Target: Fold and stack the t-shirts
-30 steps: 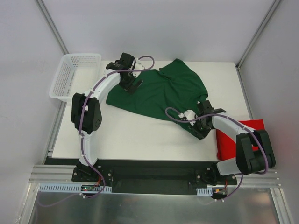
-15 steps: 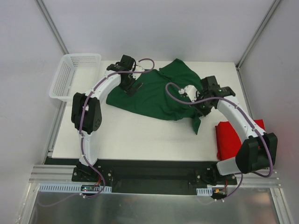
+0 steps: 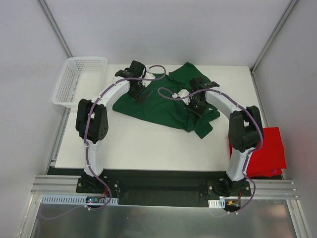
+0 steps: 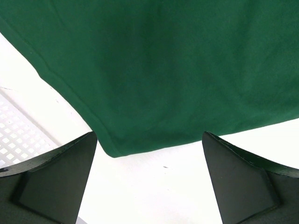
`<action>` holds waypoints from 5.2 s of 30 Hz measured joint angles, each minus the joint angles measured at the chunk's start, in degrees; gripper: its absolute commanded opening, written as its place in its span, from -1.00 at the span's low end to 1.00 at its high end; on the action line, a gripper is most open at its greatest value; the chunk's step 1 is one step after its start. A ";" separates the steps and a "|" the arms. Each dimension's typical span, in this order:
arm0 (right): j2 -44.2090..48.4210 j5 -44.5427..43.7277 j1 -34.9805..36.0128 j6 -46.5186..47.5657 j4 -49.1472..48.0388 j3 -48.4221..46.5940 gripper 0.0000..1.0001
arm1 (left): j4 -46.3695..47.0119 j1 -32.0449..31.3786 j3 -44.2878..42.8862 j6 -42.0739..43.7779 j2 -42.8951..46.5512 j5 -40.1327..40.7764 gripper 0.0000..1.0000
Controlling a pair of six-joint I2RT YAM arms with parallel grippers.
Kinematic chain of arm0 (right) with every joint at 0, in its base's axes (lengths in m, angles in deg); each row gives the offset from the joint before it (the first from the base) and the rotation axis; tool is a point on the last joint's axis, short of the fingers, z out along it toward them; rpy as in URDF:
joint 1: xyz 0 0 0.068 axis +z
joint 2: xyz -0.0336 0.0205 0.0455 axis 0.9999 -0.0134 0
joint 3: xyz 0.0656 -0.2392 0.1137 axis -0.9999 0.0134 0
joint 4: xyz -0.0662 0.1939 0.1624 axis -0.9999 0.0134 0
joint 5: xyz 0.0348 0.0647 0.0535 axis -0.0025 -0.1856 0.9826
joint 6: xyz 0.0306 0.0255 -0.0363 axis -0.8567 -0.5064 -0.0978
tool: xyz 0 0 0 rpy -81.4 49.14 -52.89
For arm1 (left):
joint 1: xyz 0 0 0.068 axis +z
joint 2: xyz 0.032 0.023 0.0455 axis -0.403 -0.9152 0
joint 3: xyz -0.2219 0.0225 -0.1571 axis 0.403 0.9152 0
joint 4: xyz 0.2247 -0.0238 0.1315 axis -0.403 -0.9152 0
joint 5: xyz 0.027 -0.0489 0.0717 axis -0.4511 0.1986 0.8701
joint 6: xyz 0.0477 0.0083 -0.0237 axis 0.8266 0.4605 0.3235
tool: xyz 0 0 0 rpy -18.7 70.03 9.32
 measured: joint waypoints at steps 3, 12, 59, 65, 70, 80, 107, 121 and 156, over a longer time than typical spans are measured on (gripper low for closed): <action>-1.03 -3.65 1.66 -1.38 -4.07 1.14 -0.19 | 0.09 -0.02 0.55 0.22 0.15 0.02 0.93; 8.61 -7.82 1.44 -2.82 -9.18 5.57 0.27 | 0.26 -0.02 1.70 0.31 0.28 -0.02 0.94; 15.17 -0.26 1.66 5.25 -5.97 26.84 -0.98 | 0.81 -0.07 6.25 1.55 4.20 1.33 0.96; 22.64 1.01 1.66 8.46 8.33 20.76 -0.98 | 0.81 -0.07 6.25 1.60 4.20 1.36 0.96; 23.19 1.42 1.66 11.47 18.32 19.78 -0.98 | 0.81 -0.48 6.25 1.81 4.20 1.46 0.96; 20.61 -0.22 1.66 14.45 26.29 18.01 -0.98 | 0.83 -0.81 6.25 2.40 4.20 2.84 0.96; 25.35 -3.69 -0.76 14.56 27.85 -11.02 -0.98 | 0.83 -0.94 6.25 3.19 4.26 3.17 0.96; 24.52 -1.38 -0.31 14.71 27.65 -6.08 -0.98 | 0.83 -1.95 6.25 3.23 4.26 4.09 0.96; 14.82 14.67 18.78 10.16 27.54 -8.85 0.93 | 1.09 -1.95 3.76 3.91 2.91 7.48 0.99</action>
